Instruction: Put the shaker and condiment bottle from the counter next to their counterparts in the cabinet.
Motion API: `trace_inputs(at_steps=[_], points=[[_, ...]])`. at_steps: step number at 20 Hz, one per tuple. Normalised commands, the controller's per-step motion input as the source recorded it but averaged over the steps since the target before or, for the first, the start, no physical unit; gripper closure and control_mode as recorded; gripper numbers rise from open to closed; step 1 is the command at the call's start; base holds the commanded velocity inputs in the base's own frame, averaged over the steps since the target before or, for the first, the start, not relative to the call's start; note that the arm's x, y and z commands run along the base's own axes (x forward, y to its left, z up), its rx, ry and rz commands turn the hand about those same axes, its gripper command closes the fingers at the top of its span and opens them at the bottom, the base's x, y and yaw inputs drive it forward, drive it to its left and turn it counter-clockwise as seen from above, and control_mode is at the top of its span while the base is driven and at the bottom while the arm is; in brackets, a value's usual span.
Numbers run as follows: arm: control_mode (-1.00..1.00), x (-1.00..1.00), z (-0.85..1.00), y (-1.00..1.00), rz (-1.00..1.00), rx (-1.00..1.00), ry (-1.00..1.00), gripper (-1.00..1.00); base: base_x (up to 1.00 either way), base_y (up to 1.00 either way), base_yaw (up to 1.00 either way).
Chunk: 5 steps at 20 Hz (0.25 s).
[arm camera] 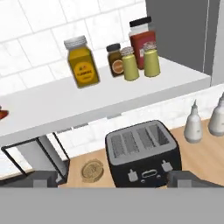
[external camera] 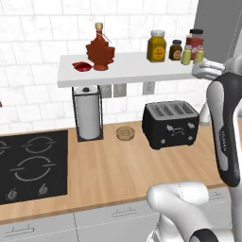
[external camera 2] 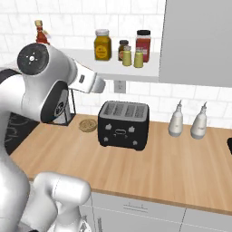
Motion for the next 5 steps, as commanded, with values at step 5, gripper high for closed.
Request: trace_inputs(at_steps=[5], points=[[-1.0,-1.0,0.12,0.09,0.0,0.0,-0.18,-1.0,0.0,0.0,0.0]])
